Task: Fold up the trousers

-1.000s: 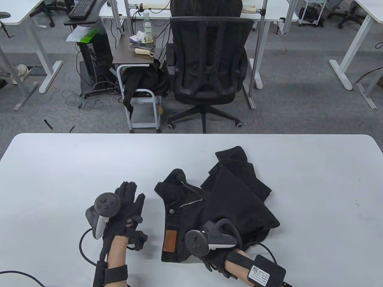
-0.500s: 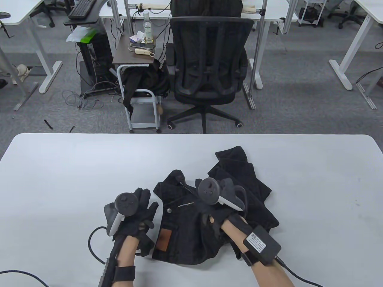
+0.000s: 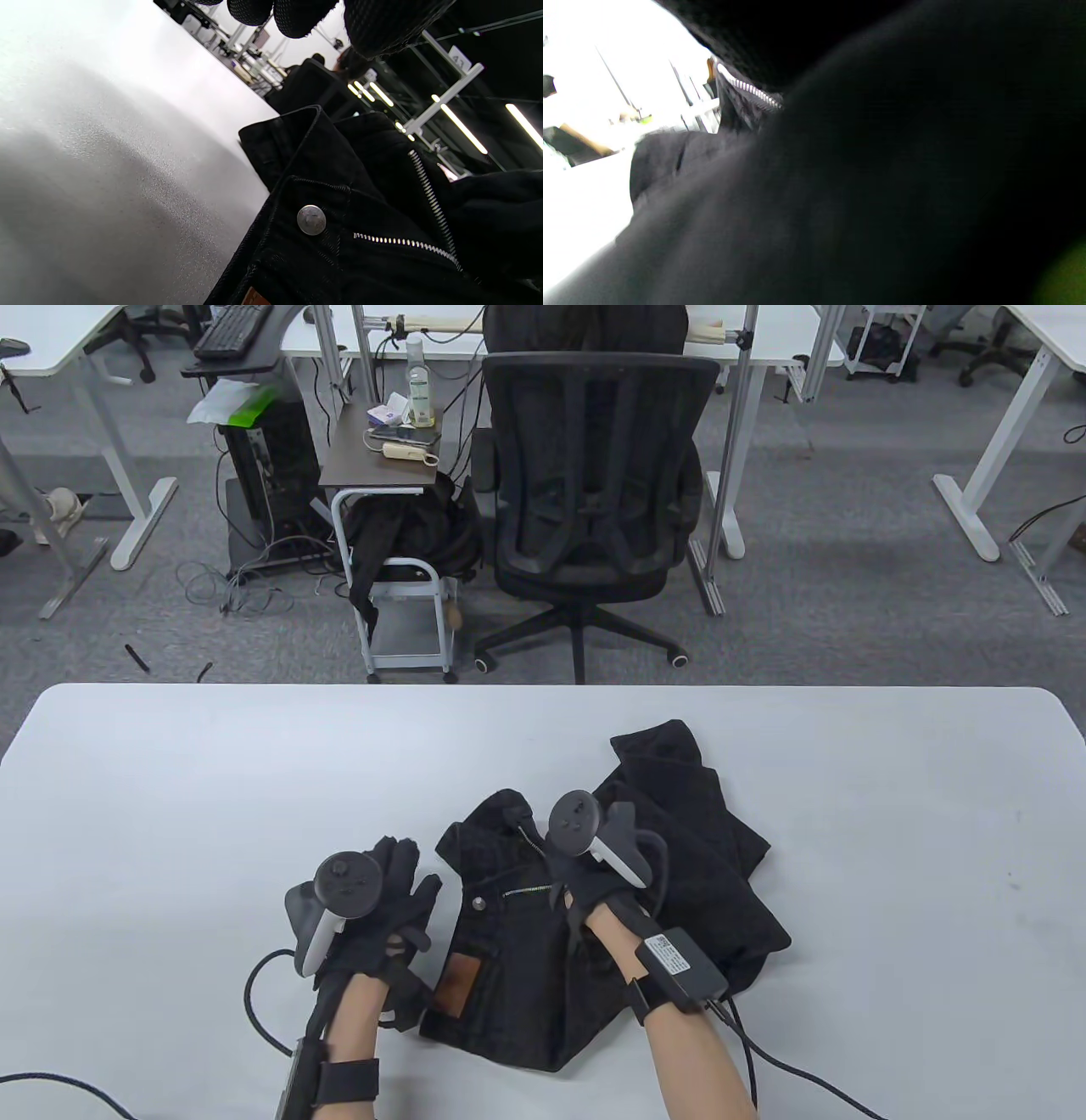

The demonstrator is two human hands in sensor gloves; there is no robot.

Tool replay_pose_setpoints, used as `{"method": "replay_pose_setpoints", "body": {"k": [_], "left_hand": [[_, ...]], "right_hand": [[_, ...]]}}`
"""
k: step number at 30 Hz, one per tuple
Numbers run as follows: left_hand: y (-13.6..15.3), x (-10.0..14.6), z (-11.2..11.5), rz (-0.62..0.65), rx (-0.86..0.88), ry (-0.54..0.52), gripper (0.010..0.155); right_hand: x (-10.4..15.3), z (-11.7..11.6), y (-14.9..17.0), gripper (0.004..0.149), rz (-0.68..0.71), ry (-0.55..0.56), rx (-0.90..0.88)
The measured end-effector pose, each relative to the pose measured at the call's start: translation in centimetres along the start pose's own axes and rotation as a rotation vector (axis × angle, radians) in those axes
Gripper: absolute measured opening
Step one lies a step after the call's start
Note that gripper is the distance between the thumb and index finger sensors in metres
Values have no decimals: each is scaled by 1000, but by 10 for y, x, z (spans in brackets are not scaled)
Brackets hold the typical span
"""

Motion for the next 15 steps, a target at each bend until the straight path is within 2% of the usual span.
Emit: {"method": "replay_pose_setpoints", "body": {"k": [4, 6, 7, 8, 10, 13, 15], "left_hand": [[1, 1, -8, 7, 18, -44, 67], [1, 1, -14, 12, 31, -68, 67], [1, 2, -16, 12, 35, -77, 67], [1, 2, -18, 12, 38, -89, 66], [3, 3, -19, 8, 41, -94, 66], [6, 1, -10, -7, 30, -59, 66], [1, -2, 2, 5, -8, -1, 66]], "right_hand": [[25, 58, -5, 43, 90, 365, -128], [38, 65, -19, 43, 192, 454, -121], [39, 59, -29, 44, 280, 380, -111], [37, 46, -38, 46, 346, 218, -86], [38, 16, -40, 52, 293, -69, -8], [40, 12, -34, 54, 303, -28, 143], [38, 11, -19, 57, 228, -67, 161]]}}
Point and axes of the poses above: the tracker on the back of each hand, its own y axis roughly to the little-finger side, its own x axis roughly from the fingertips to the wrist, z = x × y, the point moved 5 cm from there along -x, roughly from the wrist to the fingertips, and after that the axes turned 5 degrees about z, right-handed, at the moved point
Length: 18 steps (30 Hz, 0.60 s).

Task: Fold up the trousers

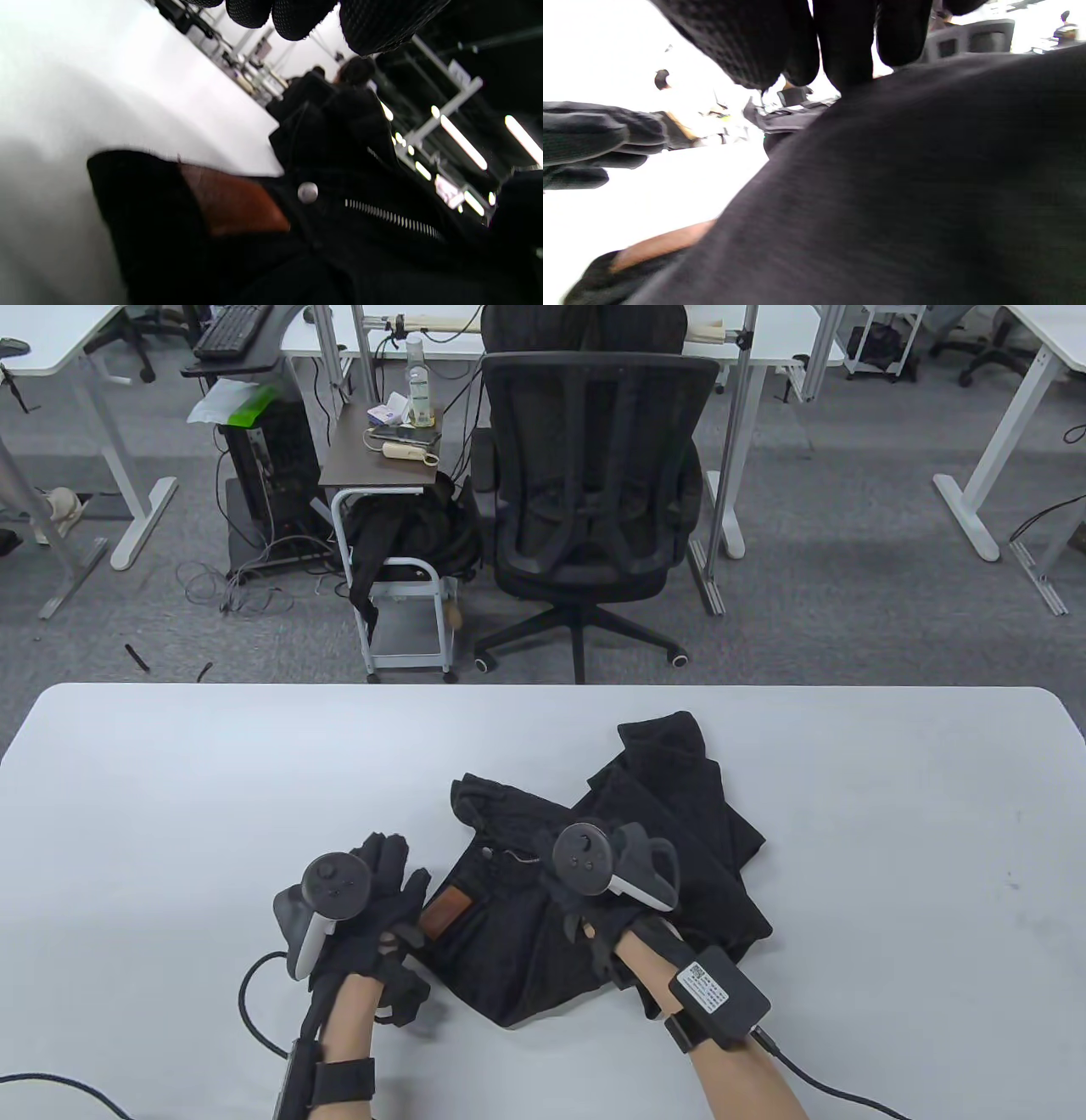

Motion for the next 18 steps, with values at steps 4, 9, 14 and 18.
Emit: {"method": "replay_pose_setpoints", "body": {"k": [4, 9, 14, 18], "left_hand": [[-27, -4, 40, 73, -147, 165, 64], [-34, -2, 88, 27, -335, 401, 63], [-40, 5, 79, -65, -424, 439, 60], [-46, 17, 68, -179, -513, 504, 57]], "right_hand": [[6, 0, 46, 75, -131, -40, -89], [22, -15, 111, 82, -344, -140, -225], [33, -38, 125, 80, -381, -189, -315], [33, -42, 110, 77, -313, -232, -289]]}}
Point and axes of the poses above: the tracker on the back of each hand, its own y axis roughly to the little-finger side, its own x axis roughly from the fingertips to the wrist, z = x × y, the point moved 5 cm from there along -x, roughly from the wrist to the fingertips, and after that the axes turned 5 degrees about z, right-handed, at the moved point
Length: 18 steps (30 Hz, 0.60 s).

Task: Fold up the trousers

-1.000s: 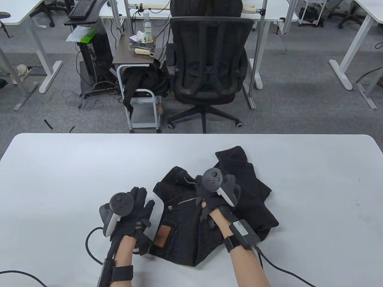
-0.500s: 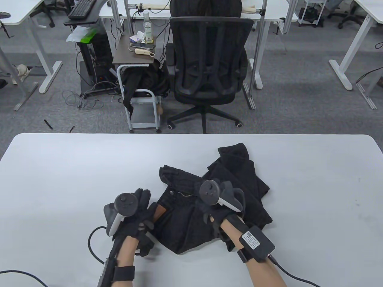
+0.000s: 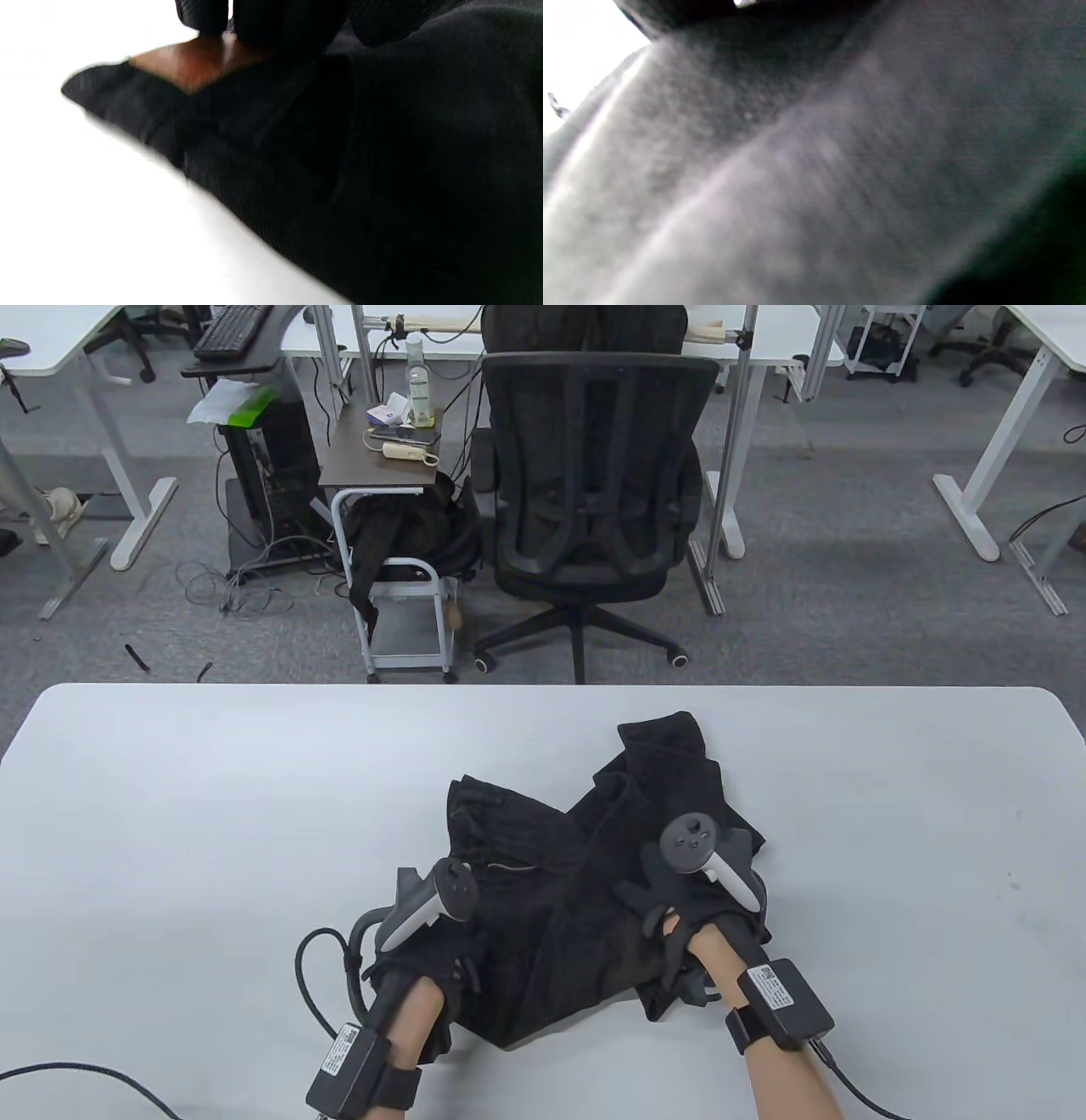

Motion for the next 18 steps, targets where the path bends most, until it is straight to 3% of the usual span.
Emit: {"method": "replay_pose_setpoints", "body": {"k": [2, 4, 7, 9, 11, 13, 15, 18], "left_hand": [[0, 6, -4, -23, -53, -32, 56], [-3, 10, -5, -13, -87, -58, 56], [-15, 15, -22, 83, -76, -268, 56], [-21, 20, -33, 157, -32, -406, 57], [-28, 21, -35, 297, 23, -497, 60], [-30, 11, -22, 335, 99, -416, 69], [-31, 1, -10, 309, 70, -319, 76], [-27, -12, -2, 251, -14, -290, 77]], "right_hand": [[2, 2, -9, 73, 18, 8, 30], [3, 14, -18, 69, 49, 103, 66], [2, 29, -22, 72, 44, 282, 59], [-6, 25, -15, 81, -24, 247, 79], [-17, 6, -4, 87, -96, 91, 83], [-23, -11, 4, 87, -111, 14, 29], [-23, -16, 0, 84, -80, 27, 45], [-18, -20, -11, 78, -31, 16, 88]]}}
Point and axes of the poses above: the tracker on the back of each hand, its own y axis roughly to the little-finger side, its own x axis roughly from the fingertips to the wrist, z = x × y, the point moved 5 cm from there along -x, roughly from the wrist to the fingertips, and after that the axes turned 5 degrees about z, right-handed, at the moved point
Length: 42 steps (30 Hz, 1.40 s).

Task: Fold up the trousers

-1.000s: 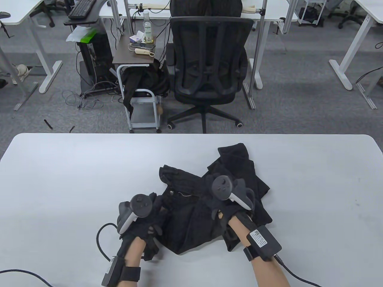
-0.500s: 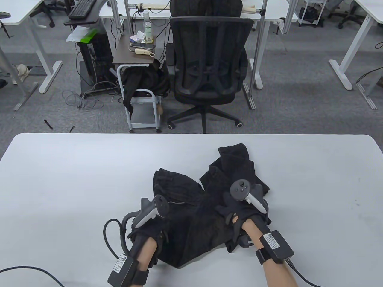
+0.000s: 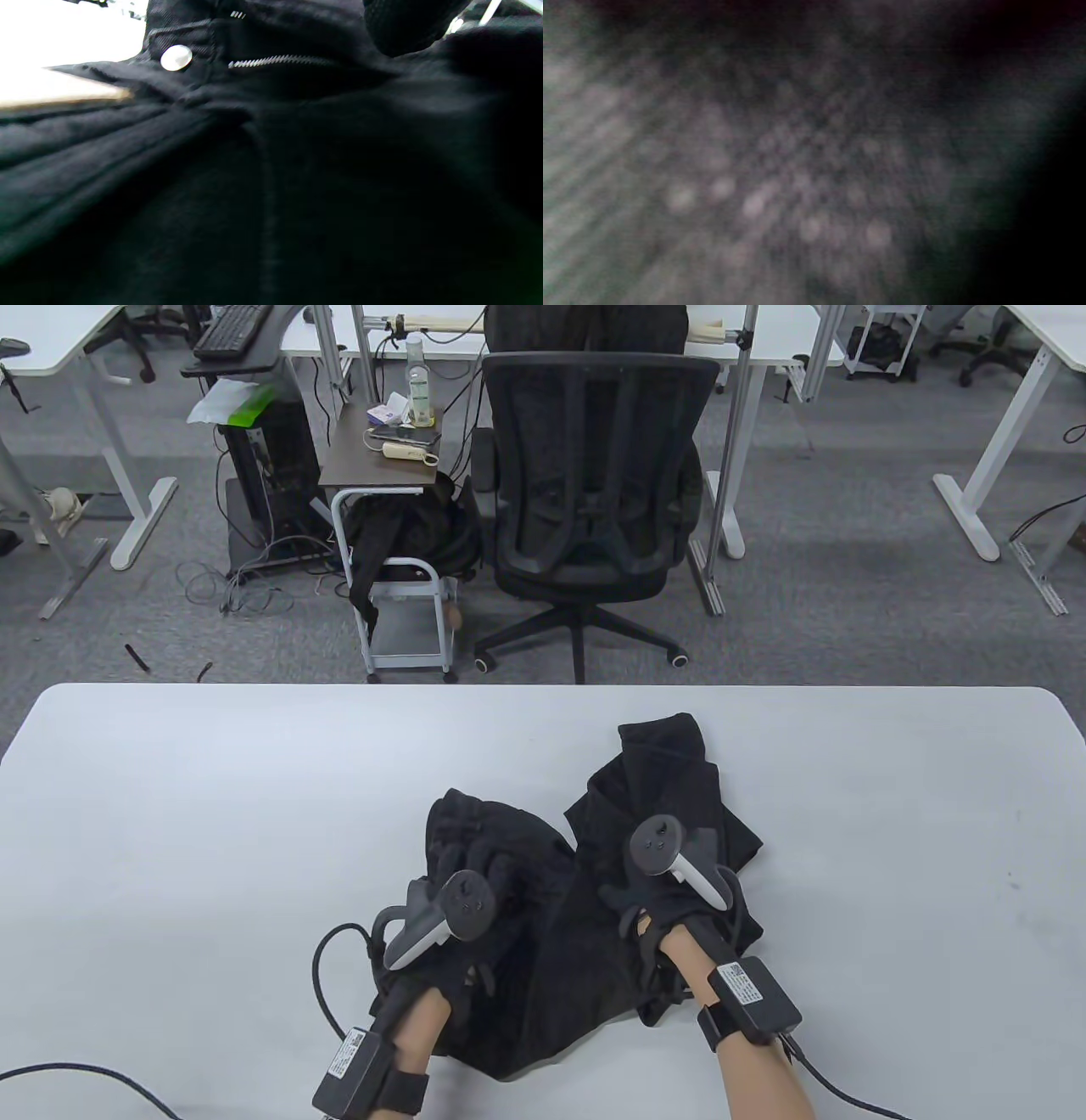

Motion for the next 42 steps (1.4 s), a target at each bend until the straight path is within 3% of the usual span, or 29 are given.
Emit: {"method": "replay_pose_setpoints", "body": {"k": [5, 7, 12, 16, 18, 21, 24, 29, 33, 37, 42], "left_hand": [[16, 4, 26, -161, 73, 292, 73], [12, 7, 17, -168, 31, 262, 71], [13, 16, 18, -217, 0, 330, 71], [22, 12, 29, -229, 20, 341, 74], [24, 8, 28, -220, 21, 305, 73], [28, 4, 29, -222, 26, 290, 73], [35, 3, 27, -229, 38, 266, 72], [57, 5, 21, -298, 51, 239, 71], [81, 12, 14, -377, 99, 222, 71], [92, 18, 9, -417, 136, 202, 70], [86, 17, 6, -408, 93, 202, 71]], "right_hand": [[-2, -2, -4, 76, -20, -42, -6], [-3, 3, -8, 76, -16, -40, 16], [-7, 17, -6, 81, -37, 91, 39], [-20, -2, 16, 89, -126, -55, -28], [-19, 4, 14, 85, -130, 29, 26], [-17, 10, 9, 67, -115, 61, 54], [-6, 33, 10, 57, -45, 201, -72], [52, 116, 29, 52, 66, 561, -254], [103, 154, 57, 51, 92, 654, -272], [131, 149, 93, 50, 67, 599, -269], [131, 92, 121, 50, -55, 267, -66]]}}
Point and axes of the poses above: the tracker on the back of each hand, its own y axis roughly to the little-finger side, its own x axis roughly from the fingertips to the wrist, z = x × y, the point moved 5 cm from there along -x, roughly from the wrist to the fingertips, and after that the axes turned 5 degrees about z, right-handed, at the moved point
